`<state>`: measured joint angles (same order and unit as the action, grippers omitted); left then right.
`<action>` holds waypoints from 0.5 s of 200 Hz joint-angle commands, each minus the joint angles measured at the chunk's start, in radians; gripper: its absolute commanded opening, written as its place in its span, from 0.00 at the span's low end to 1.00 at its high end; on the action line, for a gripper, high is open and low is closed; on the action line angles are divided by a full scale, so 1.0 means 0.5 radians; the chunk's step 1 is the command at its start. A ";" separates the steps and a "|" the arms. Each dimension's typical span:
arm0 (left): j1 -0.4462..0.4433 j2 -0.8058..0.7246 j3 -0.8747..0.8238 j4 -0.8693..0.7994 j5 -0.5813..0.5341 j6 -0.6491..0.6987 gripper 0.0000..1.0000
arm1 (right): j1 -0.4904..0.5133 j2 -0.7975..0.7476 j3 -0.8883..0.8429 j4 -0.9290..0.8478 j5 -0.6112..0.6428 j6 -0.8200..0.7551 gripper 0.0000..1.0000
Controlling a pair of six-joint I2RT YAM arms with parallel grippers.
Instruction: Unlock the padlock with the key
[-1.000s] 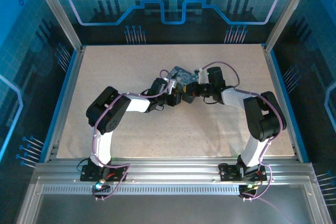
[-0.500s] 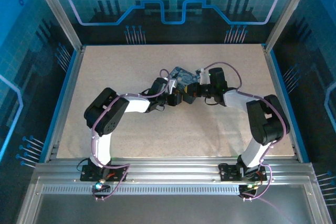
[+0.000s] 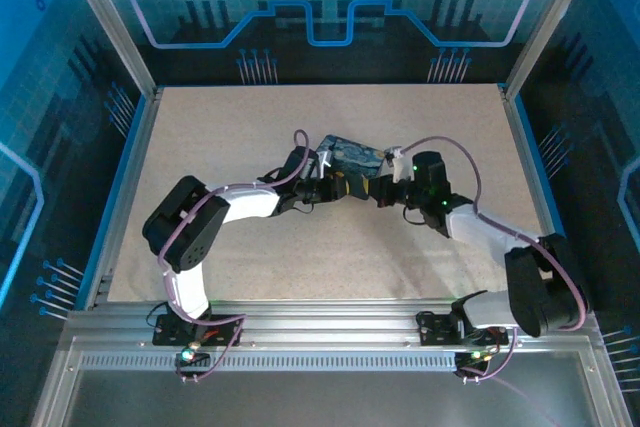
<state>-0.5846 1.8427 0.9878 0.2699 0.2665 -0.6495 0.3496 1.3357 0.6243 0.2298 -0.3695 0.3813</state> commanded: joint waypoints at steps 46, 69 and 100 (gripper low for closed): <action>-0.015 -0.206 -0.082 -0.024 0.120 -0.370 0.23 | 0.235 -0.157 -0.359 0.250 0.288 -0.212 0.00; -0.021 -0.219 -0.128 0.004 0.150 -0.479 0.23 | 0.314 -0.107 -0.409 0.347 0.382 -0.265 0.00; -0.035 -0.225 -0.141 -0.024 0.142 -0.503 0.23 | 0.364 -0.012 -0.442 0.494 0.395 -0.297 0.00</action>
<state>-0.5915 1.7718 0.9295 0.2504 0.3054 -0.8597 0.5095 1.2953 0.4194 0.3710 -0.2081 0.2729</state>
